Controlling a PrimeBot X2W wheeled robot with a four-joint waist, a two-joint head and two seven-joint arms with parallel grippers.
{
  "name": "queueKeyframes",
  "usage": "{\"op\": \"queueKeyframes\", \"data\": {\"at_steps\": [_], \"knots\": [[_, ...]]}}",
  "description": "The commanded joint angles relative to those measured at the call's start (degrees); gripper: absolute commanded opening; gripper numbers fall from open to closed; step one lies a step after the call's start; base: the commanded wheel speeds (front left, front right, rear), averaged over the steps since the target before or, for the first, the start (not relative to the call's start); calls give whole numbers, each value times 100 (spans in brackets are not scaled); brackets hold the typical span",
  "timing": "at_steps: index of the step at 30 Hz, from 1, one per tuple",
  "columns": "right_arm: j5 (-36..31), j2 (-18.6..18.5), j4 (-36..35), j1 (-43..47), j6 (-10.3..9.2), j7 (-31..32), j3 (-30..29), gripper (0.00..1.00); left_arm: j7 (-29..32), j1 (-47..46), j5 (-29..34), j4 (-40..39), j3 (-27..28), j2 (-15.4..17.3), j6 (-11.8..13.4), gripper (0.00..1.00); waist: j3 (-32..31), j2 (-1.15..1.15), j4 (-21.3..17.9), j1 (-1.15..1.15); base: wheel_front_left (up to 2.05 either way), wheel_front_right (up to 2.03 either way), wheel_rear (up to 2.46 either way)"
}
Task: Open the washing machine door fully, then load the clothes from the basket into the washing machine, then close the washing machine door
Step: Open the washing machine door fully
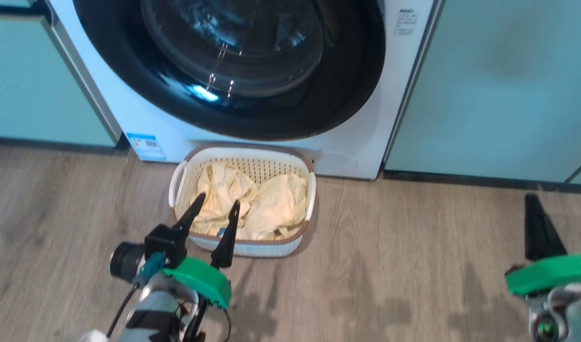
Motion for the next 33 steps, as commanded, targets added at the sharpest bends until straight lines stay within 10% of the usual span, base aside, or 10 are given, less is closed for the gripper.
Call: {"op": "queueKeyframes", "data": {"at_steps": [1, 10, 21, 33], "knots": [[460, -47, -25, -439, -17, -62, 121, 0, -52, -354, 34, -229, 134, 46, -18, 100, 185, 0, 89, 0, 0, 0, 0], [3069, -250, 350, -1383, -17, 376, 468, 0, -52, -678, 57, -293, -6, 42, -23, 100, 602, 0, 247, 0, 0, 0, 0], [6625, -465, 914, -2786, -17, 2525, 17, 0, -52, -1094, 59, -357, -240, 39, -37, 100, 1136, 0, 541, 0, 0, 0, 0], [7744, -521, 1940, -4269, -17, 4115, -165, 0, -52, -1248, -50, -403, -455, 38, 38, 100, 1417, 0, 826, 0, 0, 0, 0]]}}
